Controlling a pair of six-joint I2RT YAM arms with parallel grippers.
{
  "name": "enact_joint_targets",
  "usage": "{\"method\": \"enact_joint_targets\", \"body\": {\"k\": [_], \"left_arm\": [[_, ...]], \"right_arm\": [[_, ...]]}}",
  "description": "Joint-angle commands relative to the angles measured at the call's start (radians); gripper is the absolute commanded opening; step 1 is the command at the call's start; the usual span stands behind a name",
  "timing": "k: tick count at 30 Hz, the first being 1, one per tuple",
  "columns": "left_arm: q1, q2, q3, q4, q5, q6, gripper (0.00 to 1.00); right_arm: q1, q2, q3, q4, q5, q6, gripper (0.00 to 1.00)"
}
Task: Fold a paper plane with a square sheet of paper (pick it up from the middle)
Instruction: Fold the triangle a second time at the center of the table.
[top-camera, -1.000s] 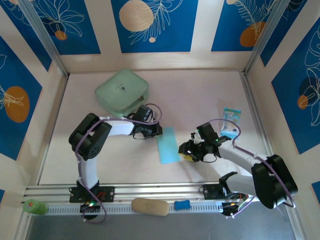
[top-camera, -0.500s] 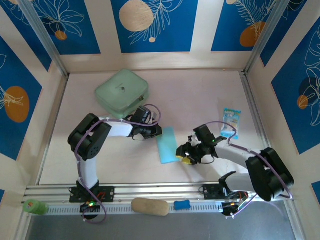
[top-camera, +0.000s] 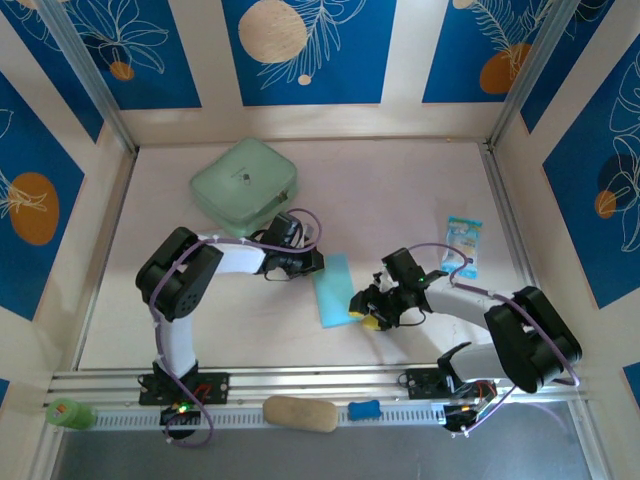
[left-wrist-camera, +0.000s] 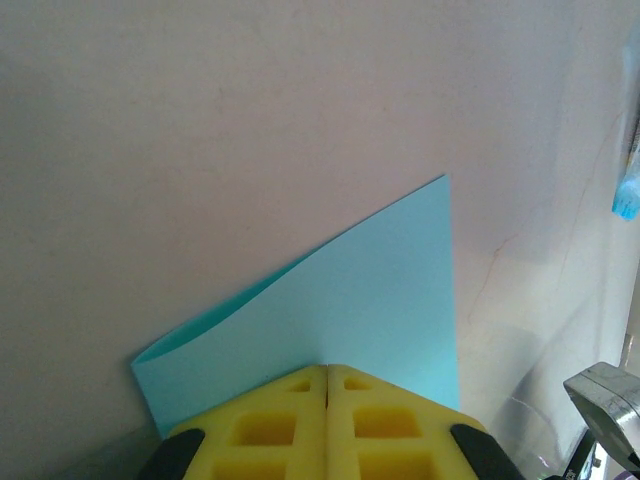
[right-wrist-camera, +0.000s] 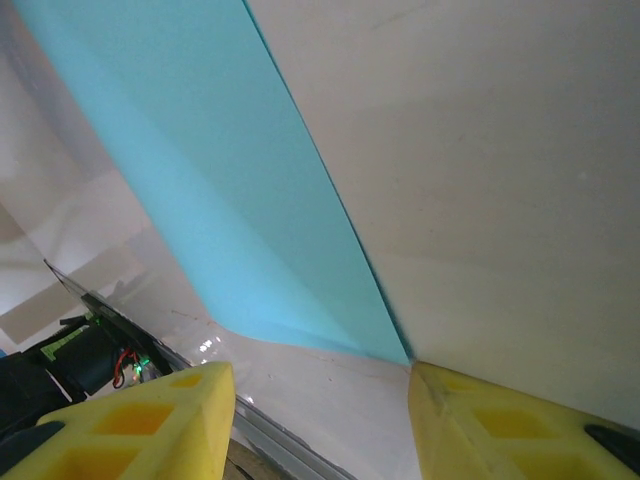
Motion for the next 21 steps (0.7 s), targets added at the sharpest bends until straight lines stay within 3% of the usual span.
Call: {"method": "enact_joint_targets", "body": {"k": [1, 21], "left_arm": [[0.006, 0.017, -0.039, -0.072, -0.004, -0.020, 0.05], [0.007, 0.010, -0.037, -0.068, 0.001, -0.025, 0.05]], "right_arm": [[0.015, 0.030, 0.024, 0.103, -0.007, 0.028, 0.49], [0.009, 0.010, 0.056, 0.041, 0.029, 0.014, 0.46]]}}
